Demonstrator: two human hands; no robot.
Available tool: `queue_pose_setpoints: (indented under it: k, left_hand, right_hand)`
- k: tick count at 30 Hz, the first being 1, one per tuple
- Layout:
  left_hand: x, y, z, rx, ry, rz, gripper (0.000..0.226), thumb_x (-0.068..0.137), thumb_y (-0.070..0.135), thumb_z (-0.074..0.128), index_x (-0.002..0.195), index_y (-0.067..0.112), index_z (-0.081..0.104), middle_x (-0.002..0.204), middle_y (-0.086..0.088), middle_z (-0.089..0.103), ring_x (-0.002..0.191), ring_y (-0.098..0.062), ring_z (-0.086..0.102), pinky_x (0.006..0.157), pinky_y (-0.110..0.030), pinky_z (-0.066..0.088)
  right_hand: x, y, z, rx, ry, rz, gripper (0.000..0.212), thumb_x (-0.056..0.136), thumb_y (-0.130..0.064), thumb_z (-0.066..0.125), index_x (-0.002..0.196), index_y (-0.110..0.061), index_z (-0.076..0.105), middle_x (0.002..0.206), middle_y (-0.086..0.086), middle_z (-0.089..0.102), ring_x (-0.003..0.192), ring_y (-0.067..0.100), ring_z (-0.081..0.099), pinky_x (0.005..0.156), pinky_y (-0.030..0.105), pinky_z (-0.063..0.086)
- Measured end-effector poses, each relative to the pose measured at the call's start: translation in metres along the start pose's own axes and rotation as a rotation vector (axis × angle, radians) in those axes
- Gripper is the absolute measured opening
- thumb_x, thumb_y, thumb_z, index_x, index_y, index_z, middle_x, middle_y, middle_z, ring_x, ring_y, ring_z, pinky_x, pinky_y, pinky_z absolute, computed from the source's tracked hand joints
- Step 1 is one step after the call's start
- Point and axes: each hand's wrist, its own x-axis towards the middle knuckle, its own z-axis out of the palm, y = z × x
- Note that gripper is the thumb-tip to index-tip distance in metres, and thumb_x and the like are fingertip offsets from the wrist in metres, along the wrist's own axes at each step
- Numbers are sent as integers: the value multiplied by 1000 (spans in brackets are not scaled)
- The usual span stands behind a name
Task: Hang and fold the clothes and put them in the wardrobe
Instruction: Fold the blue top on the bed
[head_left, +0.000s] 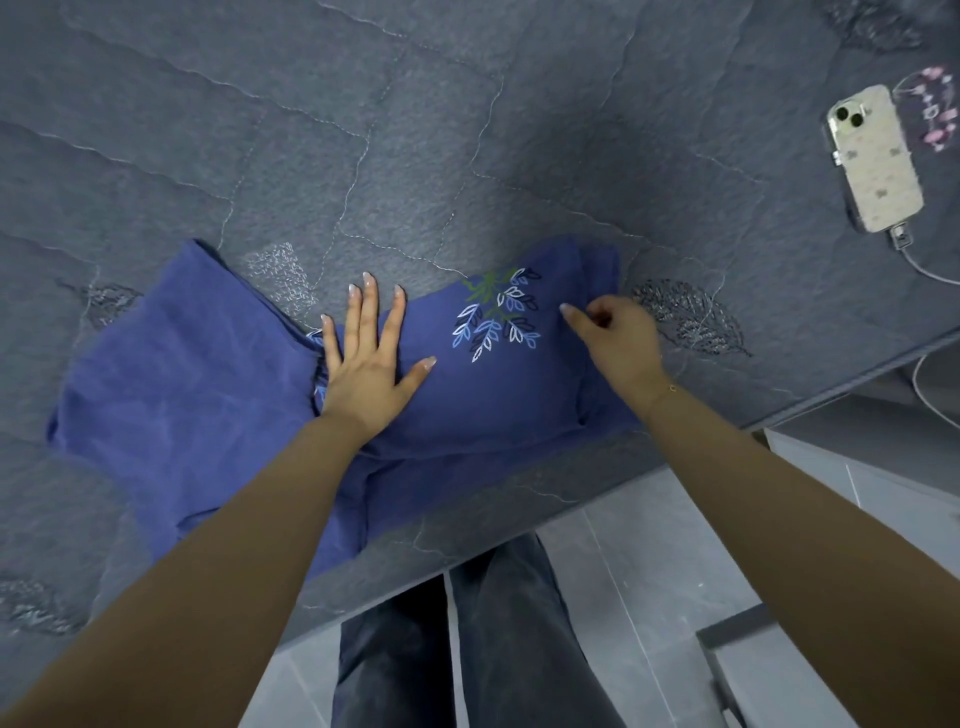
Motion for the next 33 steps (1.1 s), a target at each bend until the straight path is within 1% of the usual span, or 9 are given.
queue_pose_setpoints:
  k: [5,9,11,14,19,22,29,31,33]
  left_hand:
    - [-2,37,-5,75,172,293,71,96,54,39,156,25,14,163,-9,-3,151,-25,-5,117,-53,-9]
    - [7,58,7,212,20,332,71,98,59,34,156,29,5,163,-6,-10,150,-21,-11,117,-54,-10]
    - [10,56,14,300,-73,290,78,95,66,31,153,32,-9,161,-4,-20,148,-21,-20,116,-55,-14]
    - [12,54,11,259,-17,315,87,90,71,35,154,29,-6,161,-7,-20,148,-23,-18,116,-57,-13]
    - [-15,40,20,136,284,210,61,102,39,37,154,13,21,163,-9,9,151,-23,5,120,-53,2]
    - [-40,9,37,182,185,52,62,102,45,28,155,16,15,162,-9,7,150,-23,4,121,-50,3]
    - [-43,-4,29,96,61,89,65,102,50,25,154,22,-1,161,-2,-13,149,-20,-9,120,-44,-11]
    - [-46,-6,8,-153,53,133,58,104,39,36,155,19,16,163,-4,1,151,-20,4,122,-44,1]
    - [-54,-20,-24,-490,164,109,46,101,23,48,145,12,43,154,-8,36,141,-22,35,118,-34,23]
  right_hand:
    - [-7,-2,-7,275,153,105,35,94,-29,63,66,-18,47,58,-1,51,47,-1,45,50,22,40]
    - [-24,11,-10,213,58,192,27,94,-25,64,77,-8,53,69,13,60,44,9,56,44,29,49]
    - [-32,11,-10,52,87,124,18,93,-21,64,95,-5,56,82,13,62,67,20,63,64,38,52]
    - [-39,-1,0,-311,245,-337,34,92,-11,61,123,2,56,121,20,58,111,36,55,96,42,42]
    - [-30,-31,55,-488,-59,-740,51,102,-17,46,149,-1,33,158,15,25,147,26,22,121,40,18]
    - [-6,-16,66,-721,-131,-693,55,105,-26,36,154,-9,17,162,9,12,150,19,7,123,40,8]
    - [12,7,36,-820,43,-418,62,106,-41,23,156,-10,6,164,5,3,151,22,1,122,45,4]
    - [4,-8,42,-796,92,-350,61,106,-37,26,156,-7,7,164,8,3,151,24,0,122,47,3]
    - [-13,-30,55,-750,132,-392,58,105,-31,32,154,-5,16,163,11,8,151,27,3,122,46,-2]
